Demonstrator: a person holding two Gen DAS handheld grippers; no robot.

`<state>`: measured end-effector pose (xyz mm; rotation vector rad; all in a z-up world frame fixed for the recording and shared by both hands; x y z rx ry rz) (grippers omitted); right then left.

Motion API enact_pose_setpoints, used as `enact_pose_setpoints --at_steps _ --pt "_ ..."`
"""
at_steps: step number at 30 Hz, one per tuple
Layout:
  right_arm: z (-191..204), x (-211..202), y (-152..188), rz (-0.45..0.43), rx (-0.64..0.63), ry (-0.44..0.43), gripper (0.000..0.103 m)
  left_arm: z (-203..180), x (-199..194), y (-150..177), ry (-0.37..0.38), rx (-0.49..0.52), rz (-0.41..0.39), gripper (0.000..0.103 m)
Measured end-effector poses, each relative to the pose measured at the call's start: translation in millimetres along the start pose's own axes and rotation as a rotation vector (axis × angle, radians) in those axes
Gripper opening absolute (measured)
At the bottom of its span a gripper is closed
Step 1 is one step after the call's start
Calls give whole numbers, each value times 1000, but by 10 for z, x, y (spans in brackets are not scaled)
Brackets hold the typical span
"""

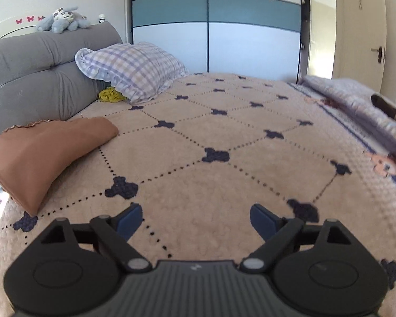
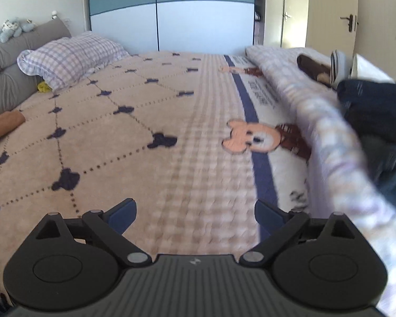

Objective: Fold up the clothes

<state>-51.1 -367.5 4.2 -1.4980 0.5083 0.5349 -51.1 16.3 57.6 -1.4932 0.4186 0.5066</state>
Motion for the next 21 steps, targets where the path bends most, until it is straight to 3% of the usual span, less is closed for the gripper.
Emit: enact_pose_setpoints --at_steps 5,9,14,16,18,21 --pt "441 506 262 -26 -61 50 97 -11 306 200 -13 26 4 96" --pt "533 784 146 -57 -19 90 103 -96 595 190 -18 30 -21 99" --pt "461 1076 -76 -56 63 159 103 -362 981 -21 -5 29 -83 103" --pt "467 1183 -136 -62 79 166 103 -503 1165 -21 24 31 -60 103" --pt "480 1283 -187 -64 84 170 103 -664 1374 55 25 96 22 103" --pt "498 1378 -243 -66 90 155 103 -688 1393 47 40 89 17 103"
Point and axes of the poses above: each gripper's, at about its wrist camera, not at the fingertips, and x roughly the way its jaws point, z to its left, y to its underside, the point moved 7 cm from there along x, roughly the way its jaws point
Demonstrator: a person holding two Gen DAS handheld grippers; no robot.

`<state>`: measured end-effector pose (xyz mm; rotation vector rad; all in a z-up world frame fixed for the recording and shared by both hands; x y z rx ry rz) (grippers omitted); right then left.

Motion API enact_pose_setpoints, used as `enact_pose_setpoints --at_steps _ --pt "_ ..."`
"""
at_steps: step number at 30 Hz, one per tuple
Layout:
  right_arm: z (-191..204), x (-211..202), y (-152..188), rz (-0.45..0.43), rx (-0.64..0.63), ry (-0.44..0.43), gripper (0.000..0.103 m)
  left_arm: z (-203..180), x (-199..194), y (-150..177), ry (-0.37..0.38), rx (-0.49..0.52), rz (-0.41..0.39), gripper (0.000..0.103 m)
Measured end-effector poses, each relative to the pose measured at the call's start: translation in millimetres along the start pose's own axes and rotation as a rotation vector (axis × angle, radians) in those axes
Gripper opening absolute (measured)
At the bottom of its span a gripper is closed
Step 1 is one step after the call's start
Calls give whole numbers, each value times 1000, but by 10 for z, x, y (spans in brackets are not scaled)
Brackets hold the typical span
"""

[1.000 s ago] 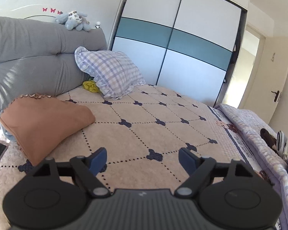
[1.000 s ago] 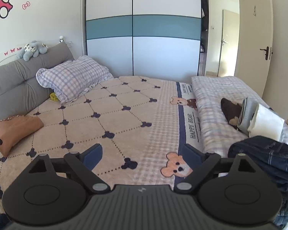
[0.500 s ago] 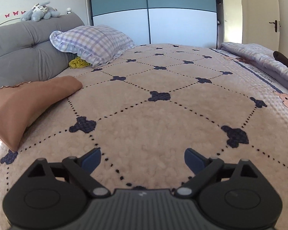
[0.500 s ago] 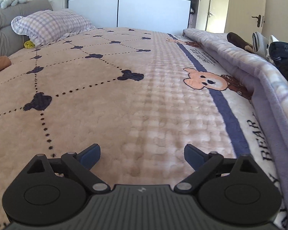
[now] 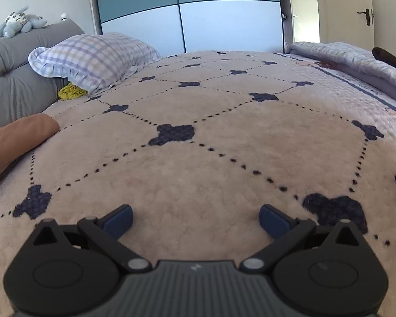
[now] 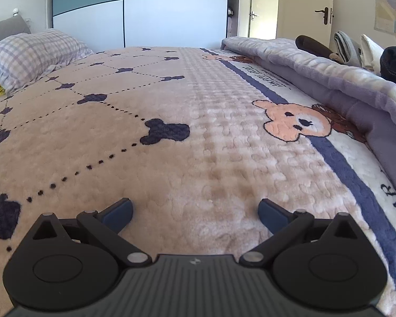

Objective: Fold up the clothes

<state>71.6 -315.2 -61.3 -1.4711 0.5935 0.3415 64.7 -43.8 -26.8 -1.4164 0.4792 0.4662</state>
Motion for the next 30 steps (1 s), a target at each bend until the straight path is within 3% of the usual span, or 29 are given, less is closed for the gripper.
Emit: enact_pose_setpoints --at_steps 4,13,17,22,30 --pt "-6 30 -23 -6 28 -22 103 110 20 40 75 -100 4 103" --pt "27 -8 -16 -25 3 -1 103 65 28 40 36 -106 16 103" --pt "114 -37 -17 -39 -56 27 103 -13 -18 46 -56 -103 7 103" --pt "85 -25 -16 -25 -22 -30 103 56 -4 57 -20 -142 12 103" --pt "75 -56 -8 -39 -1 -26 103 40 2 63 -19 -139 11 103"
Point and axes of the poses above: each gripper's, at about its wrist camera, not at the fingertips, and x roughly the way its jaws point, z to its left, y to its underside, the point moved 7 cm from there along x, roughly the way its jaws point
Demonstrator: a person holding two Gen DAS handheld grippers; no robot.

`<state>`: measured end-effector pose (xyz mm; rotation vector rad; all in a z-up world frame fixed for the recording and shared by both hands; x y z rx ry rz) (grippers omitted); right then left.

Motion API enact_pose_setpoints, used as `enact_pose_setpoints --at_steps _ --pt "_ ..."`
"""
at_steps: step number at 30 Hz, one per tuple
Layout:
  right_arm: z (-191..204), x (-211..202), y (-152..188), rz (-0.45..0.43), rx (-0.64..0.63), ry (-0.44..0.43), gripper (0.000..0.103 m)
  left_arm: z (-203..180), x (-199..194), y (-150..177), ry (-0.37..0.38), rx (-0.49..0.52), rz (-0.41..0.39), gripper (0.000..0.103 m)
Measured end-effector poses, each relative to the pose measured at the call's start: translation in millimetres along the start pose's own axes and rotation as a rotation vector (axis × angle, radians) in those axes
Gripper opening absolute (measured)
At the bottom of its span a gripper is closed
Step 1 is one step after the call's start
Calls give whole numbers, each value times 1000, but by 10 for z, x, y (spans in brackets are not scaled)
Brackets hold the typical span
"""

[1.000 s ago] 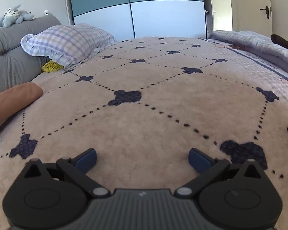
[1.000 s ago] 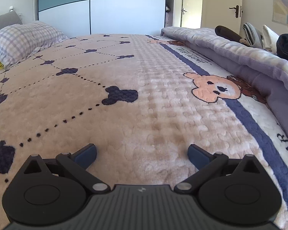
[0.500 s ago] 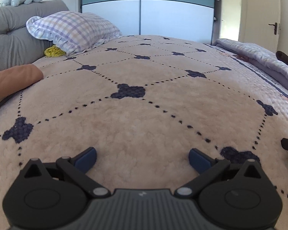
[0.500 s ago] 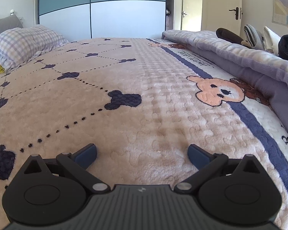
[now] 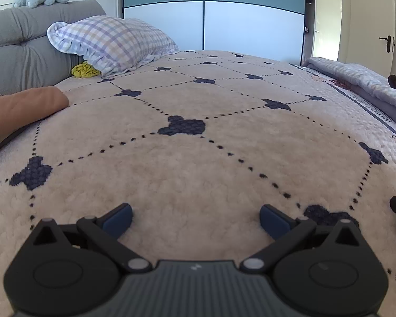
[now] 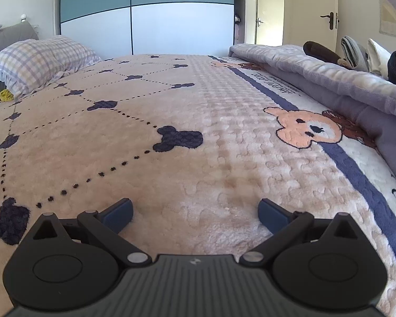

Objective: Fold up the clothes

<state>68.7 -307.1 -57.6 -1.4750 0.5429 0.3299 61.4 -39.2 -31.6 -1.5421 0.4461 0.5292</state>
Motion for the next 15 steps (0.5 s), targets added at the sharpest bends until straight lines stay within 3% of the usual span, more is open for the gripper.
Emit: enact_pose_setpoints --at_steps 6,15 --pt "-6 -39 1 -17 -4 26 103 2 4 0 1 0 0 103" --pt "27 -61 13 -12 -9 -12 103 10 9 -2 10 -6 1 103"
Point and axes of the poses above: each gripper's, at about its wrist camera, not at the fingertips, and x roughly the way its jaws point, z to its left, y to its underside, the point moved 7 cm from there along x, roughly the way its jaws point
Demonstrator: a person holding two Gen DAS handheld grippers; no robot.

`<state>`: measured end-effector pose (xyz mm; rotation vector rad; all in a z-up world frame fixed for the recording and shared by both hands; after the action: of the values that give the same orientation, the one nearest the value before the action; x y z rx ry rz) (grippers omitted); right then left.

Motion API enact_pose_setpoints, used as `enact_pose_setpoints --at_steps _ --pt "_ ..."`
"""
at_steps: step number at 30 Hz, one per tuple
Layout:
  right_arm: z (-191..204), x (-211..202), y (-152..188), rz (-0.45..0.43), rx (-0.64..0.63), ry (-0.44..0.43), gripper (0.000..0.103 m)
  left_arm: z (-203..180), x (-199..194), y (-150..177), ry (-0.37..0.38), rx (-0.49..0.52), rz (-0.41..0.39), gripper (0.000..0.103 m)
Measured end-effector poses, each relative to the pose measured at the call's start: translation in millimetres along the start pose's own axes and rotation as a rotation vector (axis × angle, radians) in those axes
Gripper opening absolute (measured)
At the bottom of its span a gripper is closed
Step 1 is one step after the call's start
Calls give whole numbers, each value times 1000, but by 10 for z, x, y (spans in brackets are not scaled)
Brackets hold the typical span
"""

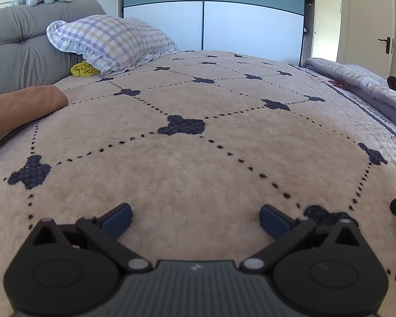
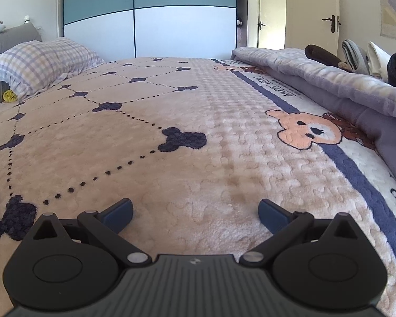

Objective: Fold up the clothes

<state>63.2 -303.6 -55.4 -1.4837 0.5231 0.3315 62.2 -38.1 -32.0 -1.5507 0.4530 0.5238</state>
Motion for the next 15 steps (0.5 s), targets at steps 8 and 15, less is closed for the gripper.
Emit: enact_pose_setpoints --at_steps 8,15 --pt "-2 -6 5 -4 -2 15 103 -5 -1 2 1 -1 -1 103" --pt "-9 -7 5 -5 0 17 103 -2 -4 4 2 -1 -4 103"
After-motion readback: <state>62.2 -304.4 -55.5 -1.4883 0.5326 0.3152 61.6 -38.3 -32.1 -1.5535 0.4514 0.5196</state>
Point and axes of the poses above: each gripper's, at about its wrist camera, not at the fingertips, and x roughly the way its jaws point, z to its left, y to its underside, the point moved 7 cm from there along x, roughly the way its jaws point
